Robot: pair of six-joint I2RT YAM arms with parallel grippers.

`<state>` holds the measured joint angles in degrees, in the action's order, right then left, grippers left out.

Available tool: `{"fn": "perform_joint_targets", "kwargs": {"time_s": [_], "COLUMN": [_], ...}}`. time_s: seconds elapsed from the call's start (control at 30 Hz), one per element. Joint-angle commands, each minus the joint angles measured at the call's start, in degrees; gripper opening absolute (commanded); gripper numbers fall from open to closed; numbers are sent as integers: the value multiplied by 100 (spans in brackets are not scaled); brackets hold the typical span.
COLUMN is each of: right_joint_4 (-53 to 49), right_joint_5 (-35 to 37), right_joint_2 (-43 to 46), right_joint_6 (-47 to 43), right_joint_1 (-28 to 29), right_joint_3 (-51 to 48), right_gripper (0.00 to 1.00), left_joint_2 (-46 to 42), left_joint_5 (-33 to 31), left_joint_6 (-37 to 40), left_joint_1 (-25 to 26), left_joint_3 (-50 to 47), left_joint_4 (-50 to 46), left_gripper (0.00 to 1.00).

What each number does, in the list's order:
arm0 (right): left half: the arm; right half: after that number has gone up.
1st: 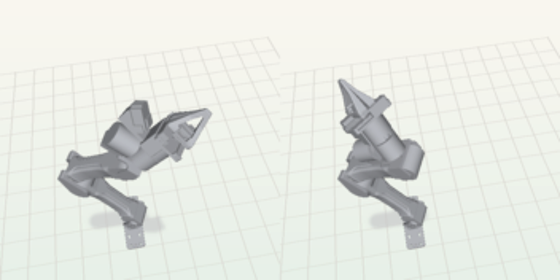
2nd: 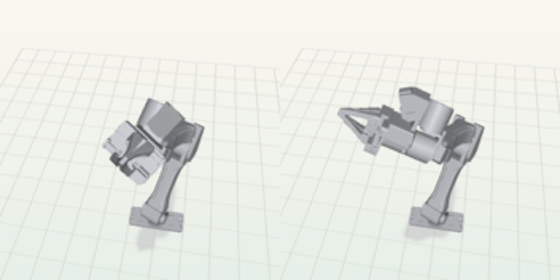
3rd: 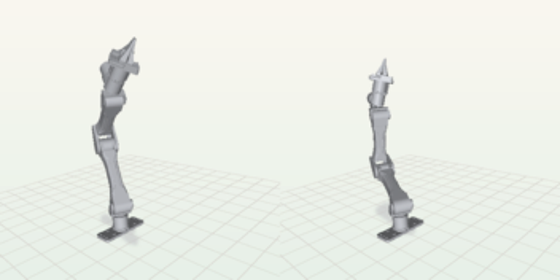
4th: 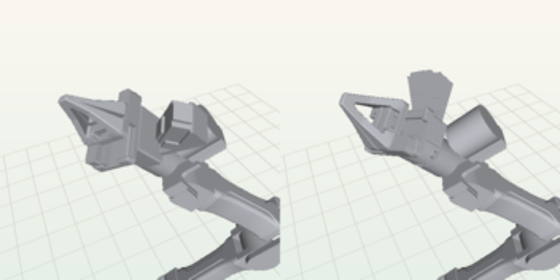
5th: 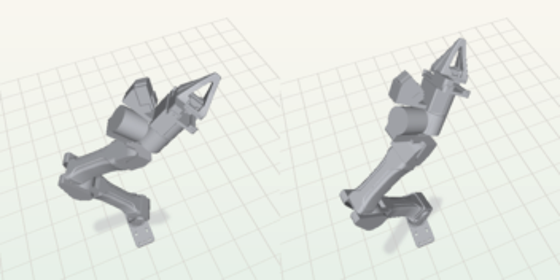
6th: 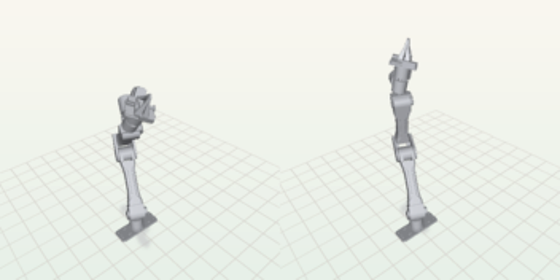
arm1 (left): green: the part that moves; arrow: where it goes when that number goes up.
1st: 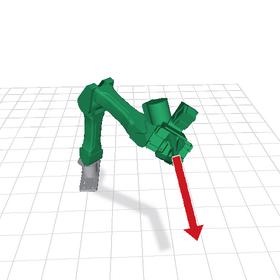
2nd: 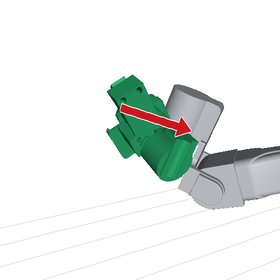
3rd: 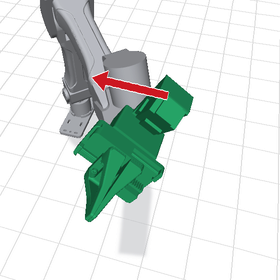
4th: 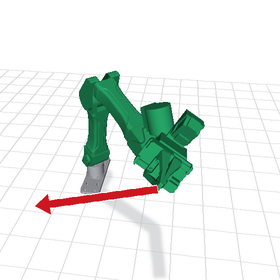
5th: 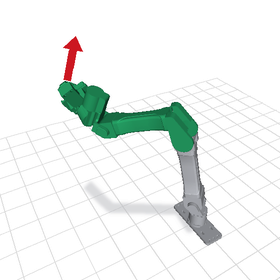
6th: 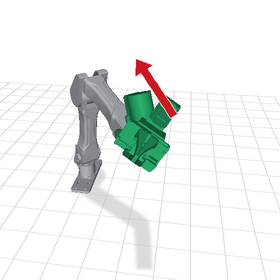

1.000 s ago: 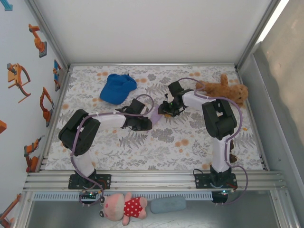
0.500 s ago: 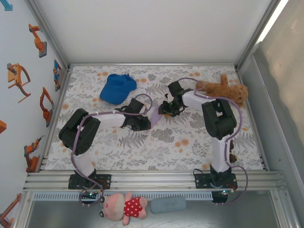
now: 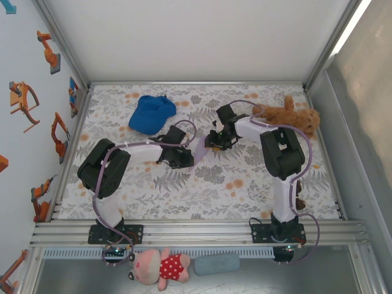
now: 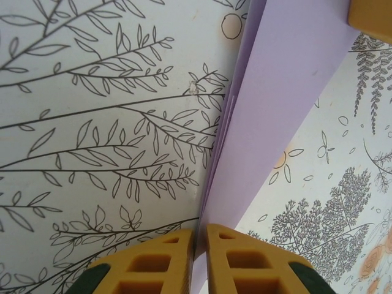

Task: Fold a paper plane with a square sheet of paper (pick it up from the middle)
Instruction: Fold the wing for the fifth time at the center of the table.

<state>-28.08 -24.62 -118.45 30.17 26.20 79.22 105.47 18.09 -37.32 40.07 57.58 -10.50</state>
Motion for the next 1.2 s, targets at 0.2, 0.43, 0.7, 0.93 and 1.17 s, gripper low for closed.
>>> {"fn": "perform_joint_targets", "kwargs": {"time_s": [0.2,0.43,0.7,0.93,1.17], "right_joint_4": [111,568,1075,1344,1411], "right_joint_5": [497,49,-587,-791,-750], "right_joint_2": [876,1728,1470,991,576], "right_joint_6": [27,-12,14,106,169], "right_joint_1": [2,9,270,435,448], "right_joint_3": [-455,-925,-941,-723,-568], "right_gripper": [45,44,22,17,14], "left_joint_2": [534,589,597,620,633], "left_joint_5": [-215,-164,-147,-147,-118], "left_joint_6": [-21,-26,-30,-38,-57], "left_joint_1": [32,31,30,30,31], "left_joint_3": [83,118,118,119,121], "left_joint_4": [-338,-344,-338,-330,-316], "left_gripper": [14,14,13,13,13]}}
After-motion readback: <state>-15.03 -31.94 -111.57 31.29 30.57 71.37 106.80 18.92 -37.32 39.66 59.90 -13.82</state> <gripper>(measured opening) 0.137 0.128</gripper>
